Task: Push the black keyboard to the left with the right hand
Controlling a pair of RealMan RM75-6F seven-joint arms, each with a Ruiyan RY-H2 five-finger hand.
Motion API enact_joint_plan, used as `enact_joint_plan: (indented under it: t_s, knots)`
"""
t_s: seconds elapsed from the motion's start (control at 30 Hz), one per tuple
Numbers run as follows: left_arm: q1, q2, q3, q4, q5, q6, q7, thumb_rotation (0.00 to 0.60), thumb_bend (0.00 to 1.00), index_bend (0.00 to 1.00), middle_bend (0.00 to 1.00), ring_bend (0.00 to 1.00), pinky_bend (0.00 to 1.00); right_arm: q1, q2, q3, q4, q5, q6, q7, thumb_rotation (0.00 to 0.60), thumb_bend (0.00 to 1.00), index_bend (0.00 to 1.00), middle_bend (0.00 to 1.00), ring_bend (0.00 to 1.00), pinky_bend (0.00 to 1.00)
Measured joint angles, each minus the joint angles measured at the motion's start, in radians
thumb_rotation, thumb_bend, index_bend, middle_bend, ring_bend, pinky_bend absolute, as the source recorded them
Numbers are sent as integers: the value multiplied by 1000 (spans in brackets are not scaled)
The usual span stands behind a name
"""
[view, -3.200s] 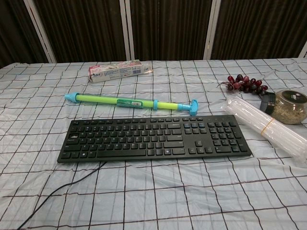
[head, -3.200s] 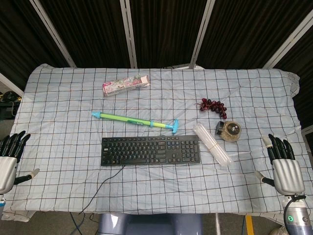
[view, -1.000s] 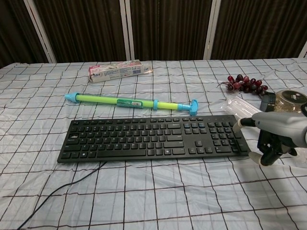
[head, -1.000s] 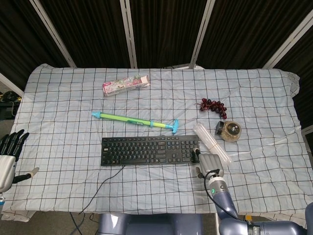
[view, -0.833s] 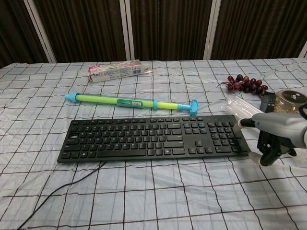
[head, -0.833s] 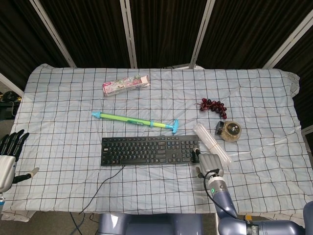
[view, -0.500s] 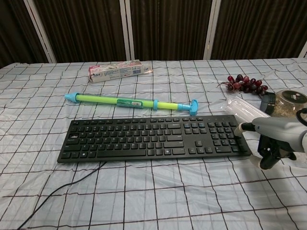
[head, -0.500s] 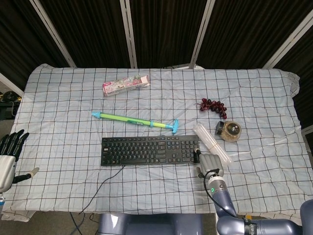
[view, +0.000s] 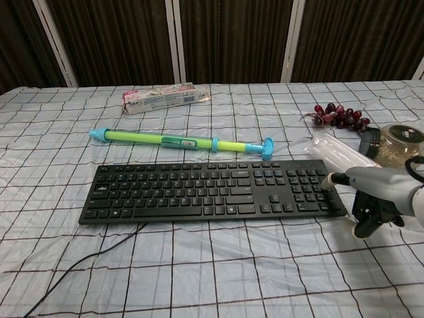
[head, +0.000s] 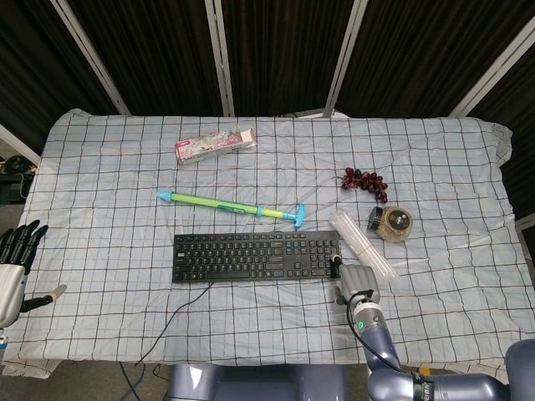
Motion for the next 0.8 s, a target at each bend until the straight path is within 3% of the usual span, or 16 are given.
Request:
enact_joint_plan:
  t_s: [0.53,0.8]
  knots:
    - [-2,1,-3,7,-7,-5,-9,600,63,0,0,0,0,11,-23,-9,-5,2,23,-9,600,501,103,872,868,752]
    - [-3,3,-1,6,-4,-7,-10,600,64,0,0,0,0,13,-10,-2,-35,-92,45,11,600,502,94,863,828,749]
